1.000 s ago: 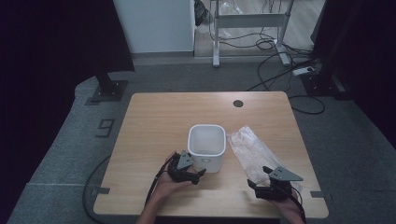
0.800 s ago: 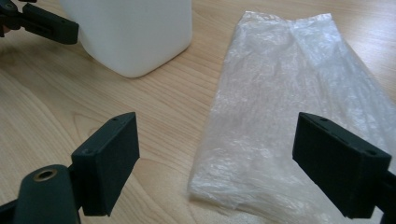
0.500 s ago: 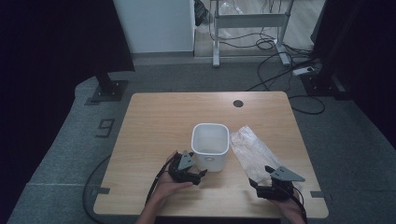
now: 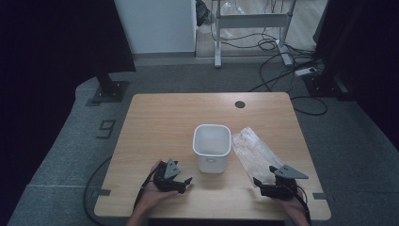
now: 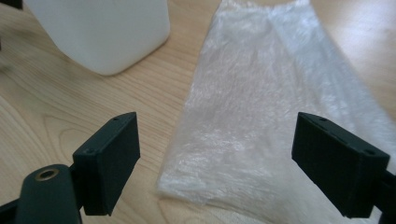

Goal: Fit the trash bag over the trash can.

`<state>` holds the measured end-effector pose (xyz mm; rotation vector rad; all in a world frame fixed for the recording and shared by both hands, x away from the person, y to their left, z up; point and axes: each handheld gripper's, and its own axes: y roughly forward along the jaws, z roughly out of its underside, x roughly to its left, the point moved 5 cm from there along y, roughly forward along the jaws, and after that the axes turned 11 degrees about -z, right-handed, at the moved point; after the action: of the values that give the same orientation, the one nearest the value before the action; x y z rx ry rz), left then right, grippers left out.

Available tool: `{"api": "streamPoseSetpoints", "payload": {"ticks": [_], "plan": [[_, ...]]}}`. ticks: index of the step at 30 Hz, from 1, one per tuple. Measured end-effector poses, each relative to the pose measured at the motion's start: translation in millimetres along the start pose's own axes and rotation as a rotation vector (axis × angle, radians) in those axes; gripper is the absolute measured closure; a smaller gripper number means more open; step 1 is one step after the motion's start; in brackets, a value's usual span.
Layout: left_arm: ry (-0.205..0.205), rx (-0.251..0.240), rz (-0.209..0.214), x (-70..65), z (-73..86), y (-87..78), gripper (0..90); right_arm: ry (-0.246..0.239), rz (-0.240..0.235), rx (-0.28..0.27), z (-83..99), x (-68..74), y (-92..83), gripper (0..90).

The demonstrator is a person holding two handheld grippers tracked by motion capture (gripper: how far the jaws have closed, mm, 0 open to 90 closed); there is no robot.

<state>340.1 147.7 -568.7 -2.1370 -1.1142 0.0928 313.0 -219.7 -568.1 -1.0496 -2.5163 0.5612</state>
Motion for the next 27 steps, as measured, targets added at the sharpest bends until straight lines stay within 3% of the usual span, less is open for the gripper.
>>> {"api": "streamPoseSetpoints", "payload": {"ticks": [4,7,11,14,18,21,22,23,24,27], "plan": [[-0.022,0.017,-0.008,5.6,1.6,4.6,14.0,0.008,0.002,0.051,-0.6,-2.3,14.8,15.3],[-0.012,0.040,-0.009,4.9,2.8,10.4,14.1,0.011,0.021,0.086,1.4,-2.7,21.6,16.2],[-0.010,0.041,0.004,4.0,1.5,15.3,14.1,0.034,0.044,0.120,3.4,-4.7,22.7,18.0],[-0.007,0.045,0.009,4.0,1.1,16.3,14.1,0.048,0.087,0.170,6.9,-7.3,23.5,21.7],[-0.007,0.051,0.006,3.8,1.8,16.0,14.1,0.032,0.115,0.171,7.0,-7.7,22.9,27.6],[-0.003,0.052,0.002,3.2,2.0,15.9,14.0,0.028,0.113,0.165,7.0,-7.2,22.0,34.8],[-0.001,0.054,0.000,2.8,2.0,16.0,14.1,0.024,0.116,0.155,7.5,-6.9,19.9,45.3],[0.000,0.054,0.000,2.7,2.0,16.0,14.1,0.024,0.116,0.155,7.5,-6.9,19.9,45.3],[-0.003,0.052,0.001,2.9,1.7,16.0,14.1,0.014,0.109,0.148,8.1,-7.1,17.3,57.5],[-0.009,0.048,0.001,3.9,1.3,16.3,14.3,0.006,0.123,0.144,9.0,-10.1,14.0,69.6]]}}
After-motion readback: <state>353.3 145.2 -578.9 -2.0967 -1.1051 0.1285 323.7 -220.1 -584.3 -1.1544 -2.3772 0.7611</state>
